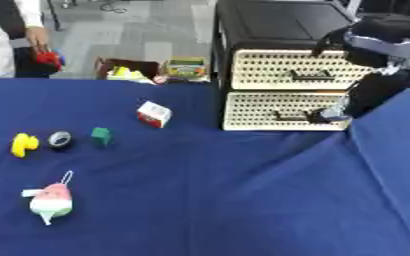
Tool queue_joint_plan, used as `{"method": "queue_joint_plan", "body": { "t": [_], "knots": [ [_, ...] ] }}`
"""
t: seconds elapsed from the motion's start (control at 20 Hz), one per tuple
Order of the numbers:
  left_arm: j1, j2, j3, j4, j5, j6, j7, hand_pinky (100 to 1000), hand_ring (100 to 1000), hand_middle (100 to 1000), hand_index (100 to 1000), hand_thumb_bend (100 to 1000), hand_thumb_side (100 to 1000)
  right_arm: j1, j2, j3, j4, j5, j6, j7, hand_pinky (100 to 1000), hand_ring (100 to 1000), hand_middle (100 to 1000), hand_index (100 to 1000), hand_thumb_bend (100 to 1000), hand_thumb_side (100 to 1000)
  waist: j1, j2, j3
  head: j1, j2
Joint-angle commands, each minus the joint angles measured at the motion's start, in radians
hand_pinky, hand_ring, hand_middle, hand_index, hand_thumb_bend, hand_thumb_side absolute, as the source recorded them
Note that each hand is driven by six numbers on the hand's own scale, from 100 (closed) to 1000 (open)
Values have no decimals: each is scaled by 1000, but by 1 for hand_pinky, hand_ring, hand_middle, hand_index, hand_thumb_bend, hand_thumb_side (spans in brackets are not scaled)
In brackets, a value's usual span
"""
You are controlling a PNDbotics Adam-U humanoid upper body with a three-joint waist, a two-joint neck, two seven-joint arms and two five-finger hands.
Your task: Pick up objects from table and place into drawer.
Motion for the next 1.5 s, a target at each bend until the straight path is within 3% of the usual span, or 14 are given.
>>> {"method": "queue_joint_plan", "body": {
  "t": [0.05,0.7,0.95,1.5],
  "knots": [
    [-7,16,16,-17,0,-3,-4,419,494,547,820,186,704,-29,3,-7,48,22,112,124,100,100,100,876,632,383,4,-13,4,-6,-12],
    [-2,7,22,-17,6,-8,-2,416,491,546,821,181,704,-49,55,6,204,87,95,124,100,100,100,876,636,390,12,-5,20,-13,-26],
    [5,3,26,-17,6,-8,-1,414,489,545,820,178,704,-58,75,-20,275,155,77,124,100,100,100,877,637,395,13,-2,26,-15,-30],
    [11,-4,31,-17,8,-10,-2,412,487,544,820,178,704,-76,102,-42,345,199,75,124,100,100,100,877,640,400,17,6,33,-19,-37]
  ]
}}
